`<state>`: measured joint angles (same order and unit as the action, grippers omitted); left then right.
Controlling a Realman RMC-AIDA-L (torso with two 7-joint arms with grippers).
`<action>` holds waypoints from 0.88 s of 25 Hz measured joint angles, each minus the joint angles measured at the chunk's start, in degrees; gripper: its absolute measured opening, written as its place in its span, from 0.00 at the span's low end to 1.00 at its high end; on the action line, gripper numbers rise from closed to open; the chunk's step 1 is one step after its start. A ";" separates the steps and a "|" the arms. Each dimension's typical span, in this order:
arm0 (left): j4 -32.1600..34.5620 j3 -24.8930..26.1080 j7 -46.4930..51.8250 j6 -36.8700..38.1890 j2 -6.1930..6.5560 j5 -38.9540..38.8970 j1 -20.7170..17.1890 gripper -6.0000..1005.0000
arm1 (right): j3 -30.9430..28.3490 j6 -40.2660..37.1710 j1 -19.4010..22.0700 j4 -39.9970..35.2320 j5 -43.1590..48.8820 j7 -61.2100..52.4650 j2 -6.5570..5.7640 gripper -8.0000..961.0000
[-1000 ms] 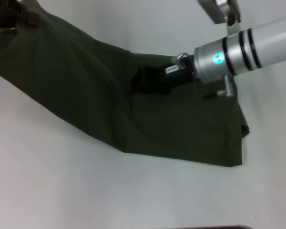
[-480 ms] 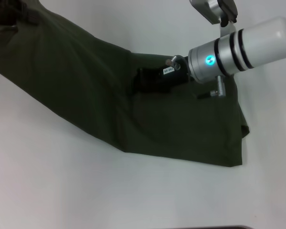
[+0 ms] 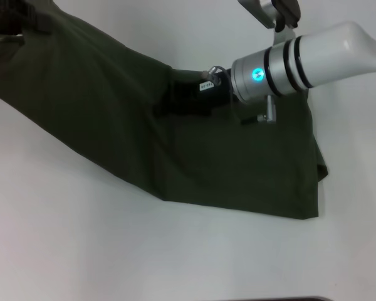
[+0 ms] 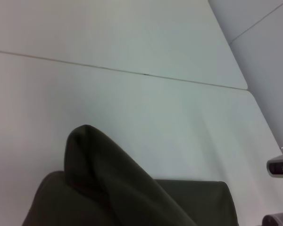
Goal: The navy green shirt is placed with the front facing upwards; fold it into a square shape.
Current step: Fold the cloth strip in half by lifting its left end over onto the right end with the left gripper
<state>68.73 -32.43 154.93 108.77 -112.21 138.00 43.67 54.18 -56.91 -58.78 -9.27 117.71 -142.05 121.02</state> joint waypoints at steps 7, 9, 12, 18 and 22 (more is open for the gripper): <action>0.13 -0.10 -0.21 -0.09 -0.45 -0.02 0.15 0.08 | 2.33 4.30 -1.68 3.09 -0.13 -0.40 -0.27 0.01; 0.17 -0.04 -0.21 -0.04 -0.45 -0.02 -0.02 0.08 | 2.07 -0.21 0.13 1.27 -0.93 -0.57 -0.62 0.01; 0.19 0.06 -0.18 -0.04 -0.41 -0.02 -0.14 0.08 | 2.17 -6.35 3.75 -2.59 -2.93 -0.66 -0.73 0.01; 0.32 -0.22 0.03 0.04 -0.74 -0.02 0.12 0.08 | 2.83 -6.25 4.88 -3.15 -4.61 -0.20 -0.24 0.01; 1.48 -0.38 0.10 0.71 -1.44 -0.01 0.29 0.08 | 3.05 -3.64 2.96 -2.22 -4.64 -0.08 0.07 0.01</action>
<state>70.22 -32.80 155.03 109.48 -113.65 137.98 43.97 57.23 -60.54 -55.82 -11.49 113.07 -142.13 121.10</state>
